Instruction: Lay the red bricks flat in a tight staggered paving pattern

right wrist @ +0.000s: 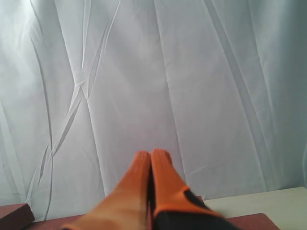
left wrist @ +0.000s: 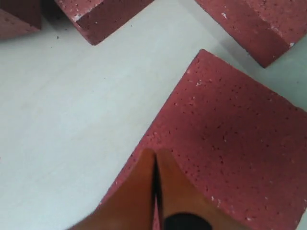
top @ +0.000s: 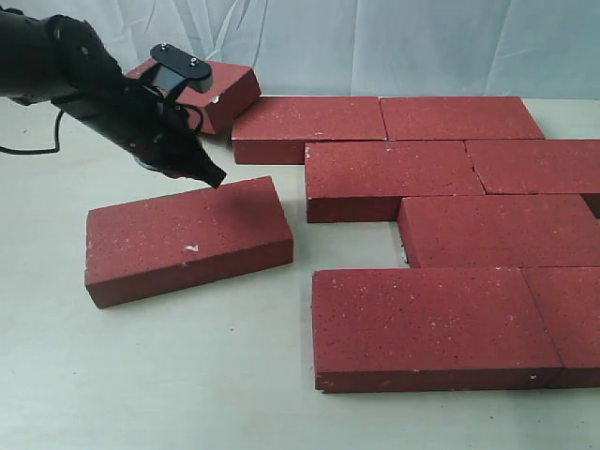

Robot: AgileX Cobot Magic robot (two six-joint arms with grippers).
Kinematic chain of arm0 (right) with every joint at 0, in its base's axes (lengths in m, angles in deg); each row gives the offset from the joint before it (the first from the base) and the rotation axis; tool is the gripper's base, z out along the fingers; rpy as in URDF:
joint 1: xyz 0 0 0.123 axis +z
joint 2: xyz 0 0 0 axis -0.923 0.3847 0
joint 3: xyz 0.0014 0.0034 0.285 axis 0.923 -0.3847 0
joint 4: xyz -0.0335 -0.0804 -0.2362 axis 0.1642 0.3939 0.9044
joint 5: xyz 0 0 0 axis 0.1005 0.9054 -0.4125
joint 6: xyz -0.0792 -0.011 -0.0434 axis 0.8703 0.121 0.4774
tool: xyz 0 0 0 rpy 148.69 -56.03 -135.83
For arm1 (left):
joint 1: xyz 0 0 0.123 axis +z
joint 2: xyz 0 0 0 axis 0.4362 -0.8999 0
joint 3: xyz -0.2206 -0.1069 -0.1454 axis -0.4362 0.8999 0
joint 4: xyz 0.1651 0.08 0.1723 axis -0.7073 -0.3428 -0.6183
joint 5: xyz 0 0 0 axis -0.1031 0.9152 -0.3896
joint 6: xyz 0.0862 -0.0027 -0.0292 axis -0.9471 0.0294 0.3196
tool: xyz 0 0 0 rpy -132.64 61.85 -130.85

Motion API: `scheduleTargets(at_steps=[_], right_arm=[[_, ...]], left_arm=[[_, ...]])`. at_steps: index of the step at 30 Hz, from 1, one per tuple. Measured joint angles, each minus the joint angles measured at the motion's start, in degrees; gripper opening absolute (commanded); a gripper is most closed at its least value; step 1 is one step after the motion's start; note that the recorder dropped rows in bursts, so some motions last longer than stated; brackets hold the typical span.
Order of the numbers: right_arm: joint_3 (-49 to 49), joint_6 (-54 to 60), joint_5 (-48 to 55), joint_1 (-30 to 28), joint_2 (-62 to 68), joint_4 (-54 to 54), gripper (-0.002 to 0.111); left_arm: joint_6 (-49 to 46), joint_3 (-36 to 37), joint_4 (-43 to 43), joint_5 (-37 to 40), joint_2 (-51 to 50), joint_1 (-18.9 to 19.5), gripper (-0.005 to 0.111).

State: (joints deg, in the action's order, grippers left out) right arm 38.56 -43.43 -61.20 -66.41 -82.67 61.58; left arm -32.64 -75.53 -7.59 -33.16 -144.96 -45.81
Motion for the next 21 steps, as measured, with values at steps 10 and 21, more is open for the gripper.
scheduleTargets(at_steps=[10, 21], right_arm=[[0.0, 0.0, 0.1, 0.0, 0.0, 0.0, -0.001], [0.0, 0.0, 0.1, 0.0, 0.0, 0.0, -0.001]], left_arm=[[6.4, 0.0, -8.4, -2.0, -0.2, -5.6, 0.000], [6.5, 0.0, -10.0, -2.1, -4.3, -7.5, 0.000]])
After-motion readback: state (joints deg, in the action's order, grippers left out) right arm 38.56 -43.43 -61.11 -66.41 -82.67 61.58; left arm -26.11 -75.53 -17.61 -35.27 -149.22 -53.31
